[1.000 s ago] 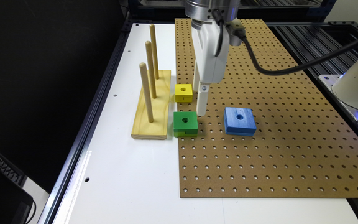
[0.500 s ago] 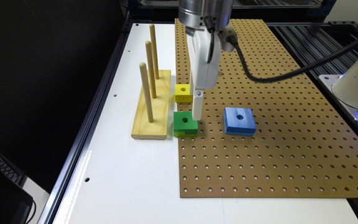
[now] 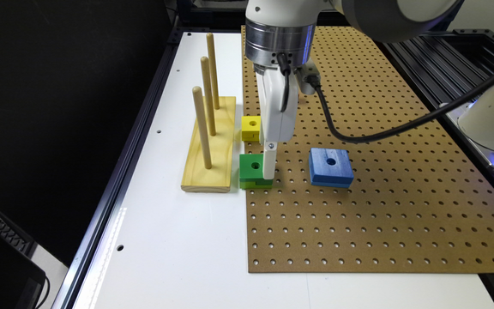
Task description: Pick up green block.
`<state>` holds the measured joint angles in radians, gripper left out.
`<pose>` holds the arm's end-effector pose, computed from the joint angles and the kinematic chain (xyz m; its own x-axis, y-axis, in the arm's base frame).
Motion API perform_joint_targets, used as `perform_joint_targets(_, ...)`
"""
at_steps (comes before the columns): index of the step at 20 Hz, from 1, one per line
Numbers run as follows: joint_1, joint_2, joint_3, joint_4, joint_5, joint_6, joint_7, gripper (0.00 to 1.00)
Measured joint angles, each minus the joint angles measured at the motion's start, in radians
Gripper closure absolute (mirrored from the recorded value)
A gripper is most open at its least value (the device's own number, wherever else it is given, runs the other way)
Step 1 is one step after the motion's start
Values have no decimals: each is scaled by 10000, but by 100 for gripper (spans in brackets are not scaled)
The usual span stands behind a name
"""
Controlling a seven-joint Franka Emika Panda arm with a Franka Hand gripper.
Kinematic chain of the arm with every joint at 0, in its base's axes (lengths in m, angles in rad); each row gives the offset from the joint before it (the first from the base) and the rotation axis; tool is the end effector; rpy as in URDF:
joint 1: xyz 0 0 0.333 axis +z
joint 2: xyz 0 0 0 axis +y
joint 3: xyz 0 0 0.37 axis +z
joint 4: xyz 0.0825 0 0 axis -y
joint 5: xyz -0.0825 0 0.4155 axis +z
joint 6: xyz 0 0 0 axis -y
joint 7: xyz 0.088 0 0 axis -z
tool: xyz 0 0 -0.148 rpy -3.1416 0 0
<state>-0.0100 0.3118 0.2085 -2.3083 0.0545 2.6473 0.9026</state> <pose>0.5519 0.1137 0.1989 0.7235 -0.6883 -0.0528 -0.6901 -0.7193 -0.0796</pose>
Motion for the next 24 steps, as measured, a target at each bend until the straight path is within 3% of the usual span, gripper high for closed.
perform_joint_targets(8, 0, 297, -2, 53, -20, 231, 0, 0)
perform_joint_targets(16, 8, 792, -5, 644, -46, 237, 0, 0)
perform_joint_targets(24, 12, 831, -4, 665, -48, 237, 0, 0)
